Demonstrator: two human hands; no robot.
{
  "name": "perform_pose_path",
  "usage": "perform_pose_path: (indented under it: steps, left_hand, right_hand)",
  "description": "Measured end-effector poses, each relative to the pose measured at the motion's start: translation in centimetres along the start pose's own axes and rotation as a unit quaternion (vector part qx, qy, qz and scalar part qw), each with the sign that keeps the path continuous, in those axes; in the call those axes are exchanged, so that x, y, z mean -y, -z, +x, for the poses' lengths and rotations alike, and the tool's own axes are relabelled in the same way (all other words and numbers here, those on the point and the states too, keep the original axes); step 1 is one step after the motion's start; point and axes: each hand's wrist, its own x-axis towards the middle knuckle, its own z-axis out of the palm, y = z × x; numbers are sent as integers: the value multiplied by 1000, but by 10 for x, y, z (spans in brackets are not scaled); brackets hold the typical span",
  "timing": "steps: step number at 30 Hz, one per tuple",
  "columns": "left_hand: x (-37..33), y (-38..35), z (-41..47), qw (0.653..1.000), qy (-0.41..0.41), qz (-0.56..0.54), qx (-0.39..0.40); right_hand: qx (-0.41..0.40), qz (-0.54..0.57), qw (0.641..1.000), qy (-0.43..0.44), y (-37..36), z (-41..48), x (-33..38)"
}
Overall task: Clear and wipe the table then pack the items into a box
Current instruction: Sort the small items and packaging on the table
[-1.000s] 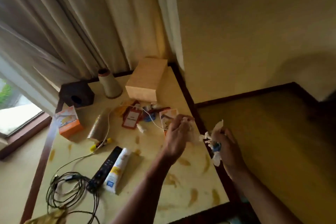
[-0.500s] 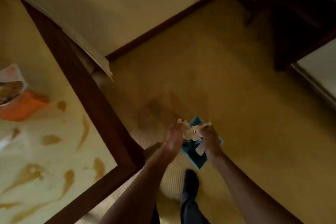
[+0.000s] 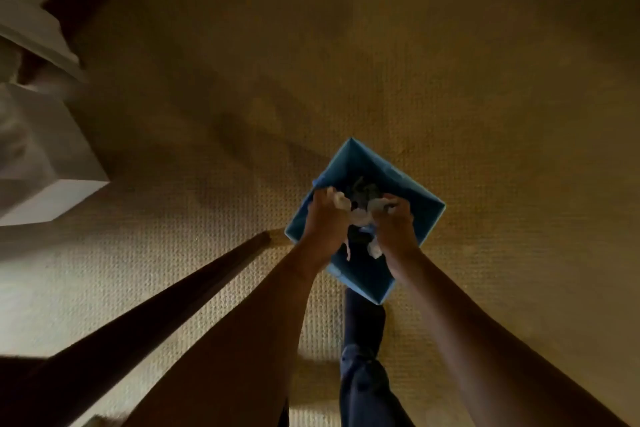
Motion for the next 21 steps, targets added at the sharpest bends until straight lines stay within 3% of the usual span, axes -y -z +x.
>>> perform_pose_path:
  steps: [3,9,16,21]
  left_hand:
    - [16,-12,23,1000,7,-3,9]
    - [25,-12,19,993,-26,111,24]
    - [-63,37,-118,978,-156,125,-55]
    - [-143,102,-242,929,-303,146,-157]
  right_hand:
    - [13,-1,1000,-3,-2,19,-9]
    - [13,-43,998,38,7,9,-7]
    - [15,-93,980,177,37,-116,91]
    - [58,-87,950,295,34,-244,196]
